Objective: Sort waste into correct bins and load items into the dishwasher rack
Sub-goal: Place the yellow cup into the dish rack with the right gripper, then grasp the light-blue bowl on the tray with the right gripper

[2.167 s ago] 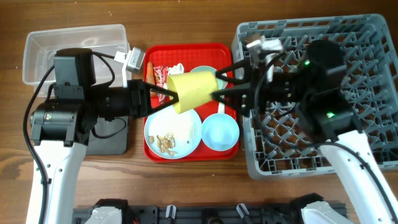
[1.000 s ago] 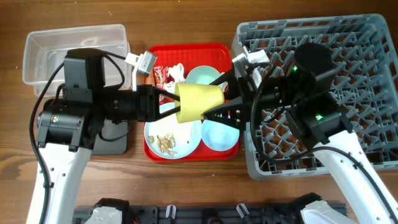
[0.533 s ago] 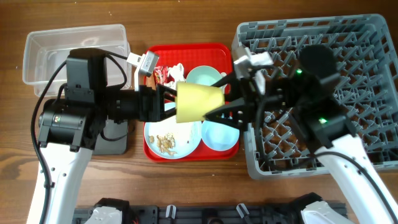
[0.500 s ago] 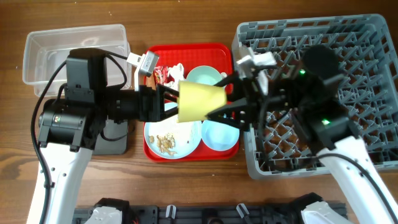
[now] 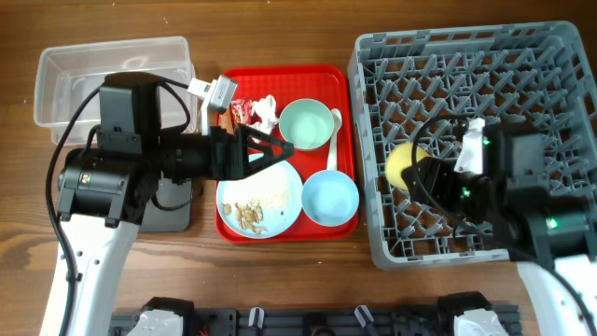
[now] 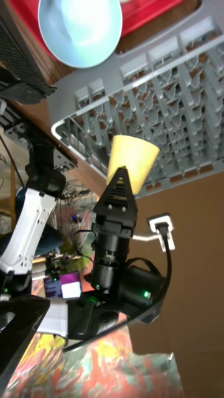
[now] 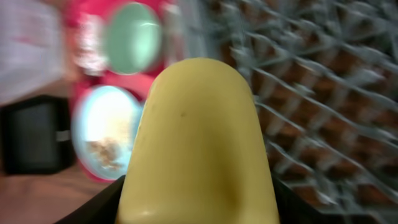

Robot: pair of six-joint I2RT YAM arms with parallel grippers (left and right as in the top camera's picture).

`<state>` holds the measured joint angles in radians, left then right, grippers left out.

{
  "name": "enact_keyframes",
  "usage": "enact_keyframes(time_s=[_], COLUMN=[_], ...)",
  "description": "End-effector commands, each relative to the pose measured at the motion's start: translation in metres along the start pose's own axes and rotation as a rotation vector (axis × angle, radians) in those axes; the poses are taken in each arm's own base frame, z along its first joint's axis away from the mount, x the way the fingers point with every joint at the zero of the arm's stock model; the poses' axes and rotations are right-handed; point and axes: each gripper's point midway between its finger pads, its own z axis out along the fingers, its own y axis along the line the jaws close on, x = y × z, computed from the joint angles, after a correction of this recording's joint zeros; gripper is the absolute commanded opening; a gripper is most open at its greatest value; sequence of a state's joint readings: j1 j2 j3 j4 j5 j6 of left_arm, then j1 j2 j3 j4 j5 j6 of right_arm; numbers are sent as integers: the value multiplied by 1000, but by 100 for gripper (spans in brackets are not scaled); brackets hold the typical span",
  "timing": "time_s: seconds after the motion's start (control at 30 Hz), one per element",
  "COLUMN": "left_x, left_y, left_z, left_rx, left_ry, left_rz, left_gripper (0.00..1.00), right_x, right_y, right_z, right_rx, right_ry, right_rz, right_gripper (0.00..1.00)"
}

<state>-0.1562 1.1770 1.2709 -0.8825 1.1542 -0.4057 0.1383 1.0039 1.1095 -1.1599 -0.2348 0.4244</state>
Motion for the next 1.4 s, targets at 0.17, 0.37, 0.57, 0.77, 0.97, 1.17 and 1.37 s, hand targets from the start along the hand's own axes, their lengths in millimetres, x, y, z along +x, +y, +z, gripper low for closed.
enact_keyframes(time_s=[0.17,0.37,0.57,0.77,0.97,1.17,1.37], left_x=[-3,-3,-5,-21,-34,-27,-23], left_y=[2,2,5,43,127,140,146], left_z=[-1,-1,-1,-8,-62,-75,-82], left_rx=[-30,-30,-47,-269,-810,-908,-958], left_ry=[-20,-20,-29,-133,-341,-350,-350], left_rz=[18,18,18,2,-142,-176,-189], left_gripper=[100,100,100,100,100,100,100], right_x=[36,37,-19,-4,43,95,67], right_y=[-54,-46,-6,91,117,125,80], right_z=[55,71,43,27,77,140,162], right_rx=[300,316,196,-149,-101,-54,292], right_ry=[383,402,109,35,191,411,252], right_rz=[55,16,-69,-369,-427,-535,-434], right_gripper=[49,74,72,68,63,62,64])
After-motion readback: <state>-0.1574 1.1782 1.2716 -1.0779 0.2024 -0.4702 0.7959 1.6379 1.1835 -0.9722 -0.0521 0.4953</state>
